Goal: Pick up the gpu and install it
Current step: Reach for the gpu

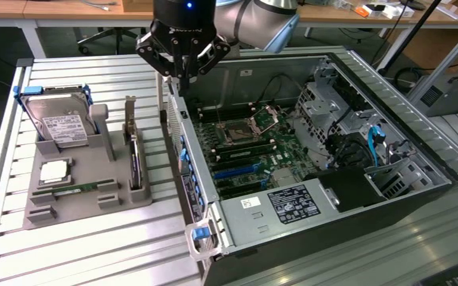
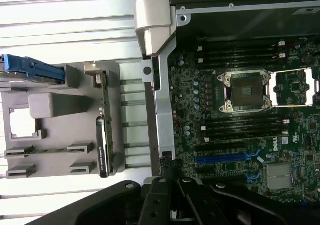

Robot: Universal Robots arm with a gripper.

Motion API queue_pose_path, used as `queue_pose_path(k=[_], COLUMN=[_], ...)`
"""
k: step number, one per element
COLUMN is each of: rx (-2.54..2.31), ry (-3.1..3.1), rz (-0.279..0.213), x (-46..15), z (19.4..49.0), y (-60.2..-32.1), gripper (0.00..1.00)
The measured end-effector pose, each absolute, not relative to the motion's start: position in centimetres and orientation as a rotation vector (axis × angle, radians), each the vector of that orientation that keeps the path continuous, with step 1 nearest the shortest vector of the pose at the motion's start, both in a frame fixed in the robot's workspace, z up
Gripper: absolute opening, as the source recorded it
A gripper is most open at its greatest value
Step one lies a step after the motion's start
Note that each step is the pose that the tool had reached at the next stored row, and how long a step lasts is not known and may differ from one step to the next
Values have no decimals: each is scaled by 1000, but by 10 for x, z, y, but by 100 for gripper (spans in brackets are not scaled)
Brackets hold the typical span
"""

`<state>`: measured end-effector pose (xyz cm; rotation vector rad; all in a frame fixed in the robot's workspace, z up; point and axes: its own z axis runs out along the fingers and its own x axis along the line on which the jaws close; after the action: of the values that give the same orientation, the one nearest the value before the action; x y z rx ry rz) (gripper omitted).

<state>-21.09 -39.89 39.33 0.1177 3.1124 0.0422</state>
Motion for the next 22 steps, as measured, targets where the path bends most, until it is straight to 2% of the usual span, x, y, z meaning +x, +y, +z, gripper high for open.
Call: queue_pose_path(k=[22], rx=[118], ry=[3112], rz=[39], x=[-220], z=[393], y=[-399], gripper=[11])
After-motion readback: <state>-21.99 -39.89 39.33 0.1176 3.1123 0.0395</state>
